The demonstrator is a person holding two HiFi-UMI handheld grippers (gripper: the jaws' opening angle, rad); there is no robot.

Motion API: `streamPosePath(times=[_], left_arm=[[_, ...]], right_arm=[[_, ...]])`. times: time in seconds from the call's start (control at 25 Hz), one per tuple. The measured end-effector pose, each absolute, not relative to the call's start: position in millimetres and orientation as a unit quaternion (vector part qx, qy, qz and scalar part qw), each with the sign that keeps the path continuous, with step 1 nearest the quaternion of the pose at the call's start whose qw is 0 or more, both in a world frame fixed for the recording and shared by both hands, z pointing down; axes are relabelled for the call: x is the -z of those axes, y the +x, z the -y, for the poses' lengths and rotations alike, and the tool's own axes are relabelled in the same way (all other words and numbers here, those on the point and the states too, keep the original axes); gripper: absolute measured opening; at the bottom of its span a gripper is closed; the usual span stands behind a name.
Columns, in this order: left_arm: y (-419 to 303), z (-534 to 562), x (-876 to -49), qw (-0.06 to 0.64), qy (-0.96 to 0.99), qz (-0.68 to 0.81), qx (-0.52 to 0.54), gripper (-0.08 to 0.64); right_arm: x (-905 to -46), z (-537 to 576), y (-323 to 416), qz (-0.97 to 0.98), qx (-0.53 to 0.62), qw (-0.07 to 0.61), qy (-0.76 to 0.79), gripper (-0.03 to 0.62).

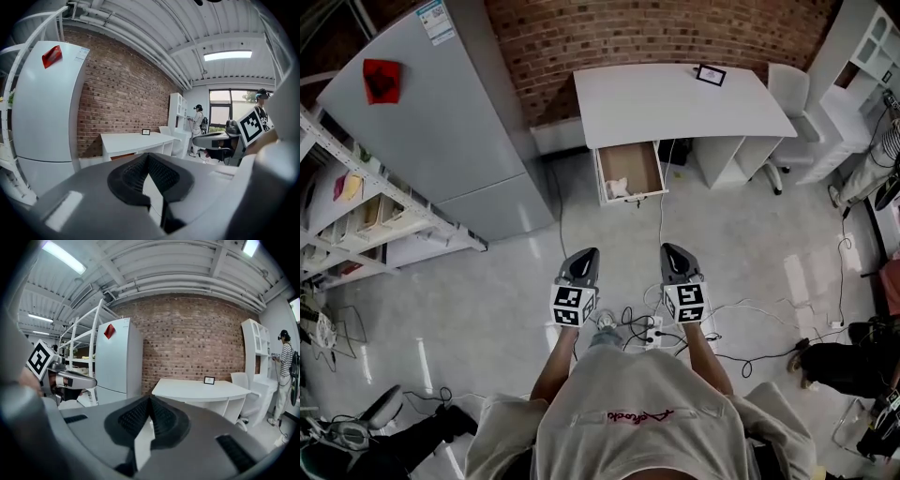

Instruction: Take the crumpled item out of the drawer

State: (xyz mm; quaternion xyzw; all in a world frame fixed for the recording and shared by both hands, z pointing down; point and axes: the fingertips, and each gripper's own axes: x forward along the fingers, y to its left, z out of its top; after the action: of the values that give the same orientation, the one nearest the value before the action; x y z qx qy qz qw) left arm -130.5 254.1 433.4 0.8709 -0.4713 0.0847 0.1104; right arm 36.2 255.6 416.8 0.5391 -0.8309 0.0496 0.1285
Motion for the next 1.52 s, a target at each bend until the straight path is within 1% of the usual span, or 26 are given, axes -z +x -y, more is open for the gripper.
streamPosePath(times=[0.28,0.52,0.72,1.24,1.52], left_arm=[[-160,-179,-434,0.110,0.878,0.459,-0.076,0.009],[-182,-142,-442,0.112,0.882,0.452,-0.076,0.009],[-177,-127,-443,0.099,0.889,0.438,-0.084,0.009],[-144,-116,-454,0.104,0.902,0.408,-0.095,0.009],[-131,-83,-465,0.111,0.897,0.416,-0.101,0.009]], right_arm=[[-416,-181,2,0.824,-0.045,0.130,0.549,0.012],[-422,-151,-21,0.821,-0.045,0.133,0.554,0.012],[-428,-141,-18,0.819,-0.052,0.133,0.555,0.012],[-439,-131,9,0.808,-0.066,0.133,0.570,0.012],[-454,-100,20,0.813,-0.073,0.134,0.562,0.012]])
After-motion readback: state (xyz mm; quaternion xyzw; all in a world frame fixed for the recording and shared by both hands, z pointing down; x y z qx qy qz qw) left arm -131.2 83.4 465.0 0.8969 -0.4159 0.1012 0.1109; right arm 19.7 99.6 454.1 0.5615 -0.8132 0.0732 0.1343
